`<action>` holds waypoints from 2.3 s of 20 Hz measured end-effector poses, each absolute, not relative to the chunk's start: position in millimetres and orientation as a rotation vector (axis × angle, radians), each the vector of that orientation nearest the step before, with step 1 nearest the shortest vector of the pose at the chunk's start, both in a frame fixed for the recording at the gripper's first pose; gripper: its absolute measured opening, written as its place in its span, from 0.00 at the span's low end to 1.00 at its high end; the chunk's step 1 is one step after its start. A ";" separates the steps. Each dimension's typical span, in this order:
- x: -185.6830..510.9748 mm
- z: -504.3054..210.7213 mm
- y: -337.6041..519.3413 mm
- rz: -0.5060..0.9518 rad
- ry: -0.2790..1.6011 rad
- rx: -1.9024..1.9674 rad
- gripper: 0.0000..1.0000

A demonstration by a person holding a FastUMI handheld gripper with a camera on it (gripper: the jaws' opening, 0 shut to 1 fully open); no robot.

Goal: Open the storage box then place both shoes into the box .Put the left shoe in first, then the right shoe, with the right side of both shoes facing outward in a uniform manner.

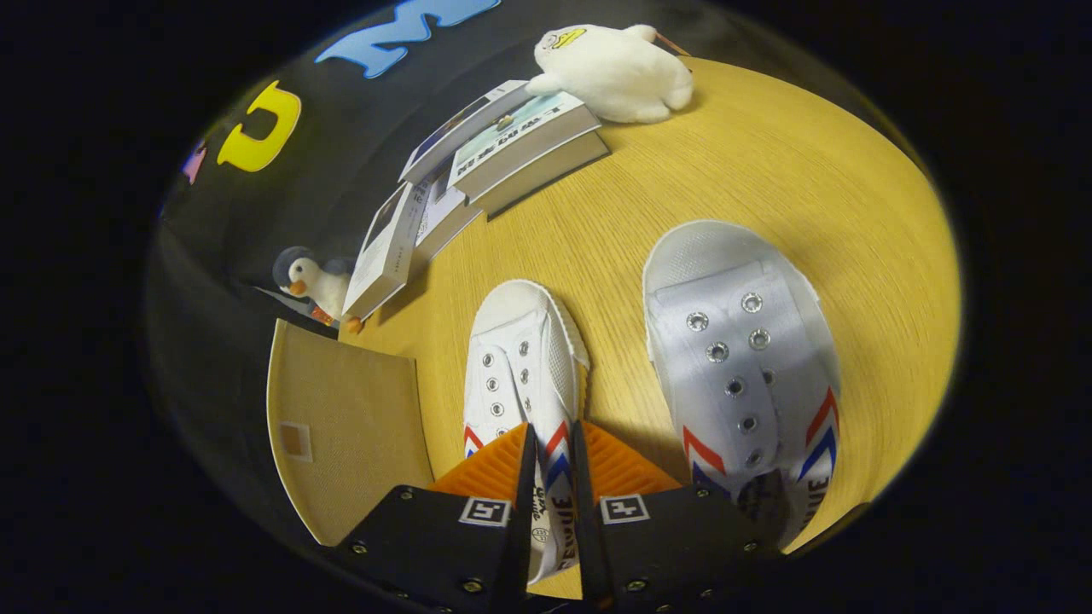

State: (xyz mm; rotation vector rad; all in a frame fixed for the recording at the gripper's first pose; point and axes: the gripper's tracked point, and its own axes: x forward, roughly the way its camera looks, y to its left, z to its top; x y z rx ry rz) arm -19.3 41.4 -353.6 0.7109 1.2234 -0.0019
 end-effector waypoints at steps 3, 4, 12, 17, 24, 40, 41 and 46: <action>-21.2 -352.5 40.5 -0.025 1.237 0.690 0.05; -21.3 -348.4 42.4 -0.025 1.243 0.698 0.06; -2.0 -288.2 64.4 0.057 1.174 0.770 0.05; 14.4 -235.5 83.3 0.118 1.118 0.777 0.05; 36.9 -173.8 133.1 0.211 1.055 0.772 0.05; 38.1 -184.9 272.1 0.325 1.108 0.632 0.05; 35.8 -188.9 281.6 0.332 1.116 0.624 0.05; 25.1 -209.5 314.3 0.337 1.152 0.586 0.06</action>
